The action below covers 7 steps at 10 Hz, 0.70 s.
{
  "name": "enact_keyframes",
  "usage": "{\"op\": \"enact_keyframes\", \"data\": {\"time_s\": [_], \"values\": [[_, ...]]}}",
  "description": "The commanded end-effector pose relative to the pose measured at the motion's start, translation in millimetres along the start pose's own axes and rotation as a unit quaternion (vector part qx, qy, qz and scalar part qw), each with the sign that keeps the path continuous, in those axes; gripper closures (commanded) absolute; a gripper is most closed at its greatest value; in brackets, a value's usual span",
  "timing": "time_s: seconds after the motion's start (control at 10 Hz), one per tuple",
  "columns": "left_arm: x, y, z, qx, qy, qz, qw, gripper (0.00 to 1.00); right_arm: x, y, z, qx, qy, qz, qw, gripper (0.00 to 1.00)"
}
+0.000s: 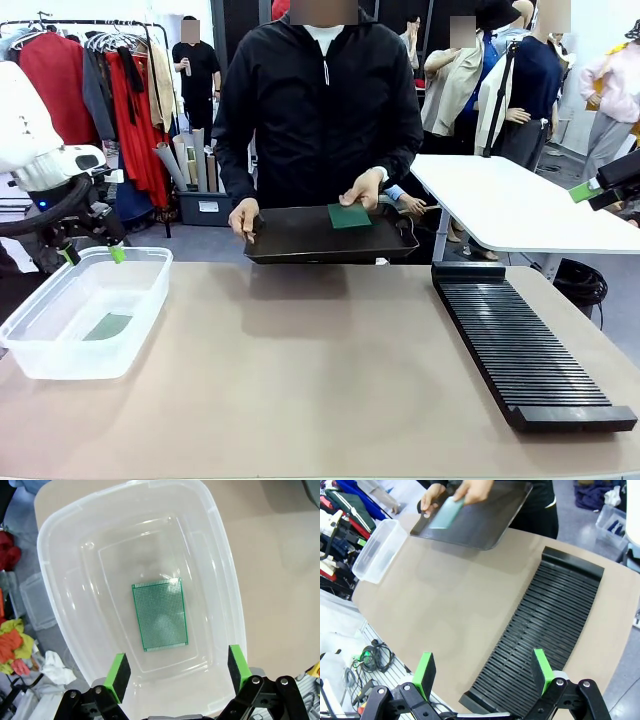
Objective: Sort PCBs into racks and boxes based on the side picked up.
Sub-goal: Pick up the Blank PCB handed by the Human.
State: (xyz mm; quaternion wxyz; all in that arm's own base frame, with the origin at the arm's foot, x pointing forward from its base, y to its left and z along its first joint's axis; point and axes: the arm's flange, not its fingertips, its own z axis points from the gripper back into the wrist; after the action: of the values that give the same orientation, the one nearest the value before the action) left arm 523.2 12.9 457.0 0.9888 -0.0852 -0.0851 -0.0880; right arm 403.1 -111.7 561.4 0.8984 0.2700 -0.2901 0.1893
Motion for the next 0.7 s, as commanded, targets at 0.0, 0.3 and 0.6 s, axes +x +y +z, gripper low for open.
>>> {"op": "enact_keyframes", "data": {"time_s": [0.0,0.3,0.6], "values": [[0.0,0.0,0.0,0.0,0.0,0.0,1.0,0.0,0.6,0.7,0.6,0.001,-0.002,0.001,1.0,0.0],[-12.5,-11.9,38.7,-0.191,-0.001,0.002,0.982,0.0,0.6,0.7,0.6,0.001,-0.002,0.001,1.0,0.0],[-4.9,-18.2,45.2,-0.286,-0.003,-0.012,0.958,0.0,0.6,0.7,0.6,0.001,-0.002,0.001,1.0,0.0]]}}
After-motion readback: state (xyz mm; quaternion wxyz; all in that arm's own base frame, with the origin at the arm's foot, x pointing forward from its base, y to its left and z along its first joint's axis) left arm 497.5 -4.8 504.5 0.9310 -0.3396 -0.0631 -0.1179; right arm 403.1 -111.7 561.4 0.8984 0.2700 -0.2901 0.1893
